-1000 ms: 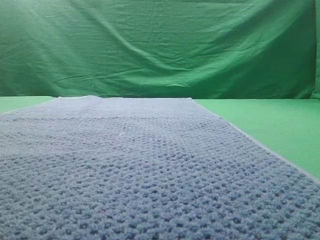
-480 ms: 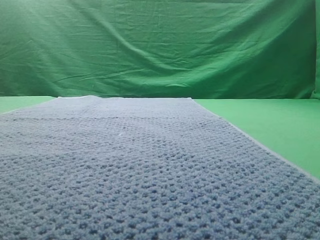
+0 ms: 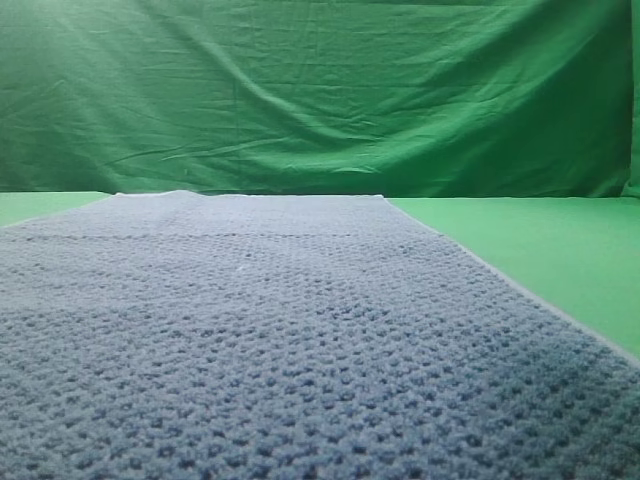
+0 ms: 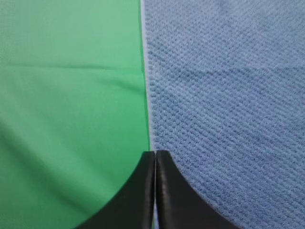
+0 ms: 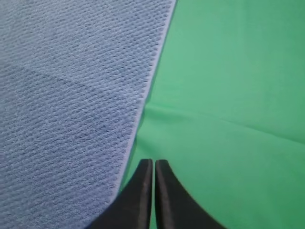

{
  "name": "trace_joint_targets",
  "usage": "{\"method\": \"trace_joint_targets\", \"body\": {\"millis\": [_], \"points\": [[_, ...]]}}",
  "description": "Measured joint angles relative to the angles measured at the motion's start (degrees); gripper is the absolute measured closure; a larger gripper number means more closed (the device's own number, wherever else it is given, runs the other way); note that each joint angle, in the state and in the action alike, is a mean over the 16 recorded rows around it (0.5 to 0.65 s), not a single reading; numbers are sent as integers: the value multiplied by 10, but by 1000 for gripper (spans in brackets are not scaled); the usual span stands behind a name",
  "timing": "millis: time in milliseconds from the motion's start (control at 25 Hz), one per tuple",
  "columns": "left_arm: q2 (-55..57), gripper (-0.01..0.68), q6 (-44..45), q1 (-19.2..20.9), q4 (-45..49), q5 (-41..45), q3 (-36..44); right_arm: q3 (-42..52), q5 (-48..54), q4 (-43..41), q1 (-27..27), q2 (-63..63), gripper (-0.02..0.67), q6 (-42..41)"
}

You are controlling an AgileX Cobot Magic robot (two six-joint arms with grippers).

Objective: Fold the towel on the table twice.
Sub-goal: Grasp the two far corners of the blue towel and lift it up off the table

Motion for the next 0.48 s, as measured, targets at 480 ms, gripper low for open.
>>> {"method": "trace_joint_targets", "body": {"millis": [480], "points": [[272, 663, 9, 0, 3, 9, -131, -143, 24, -16, 43, 244, 606, 20]]}}
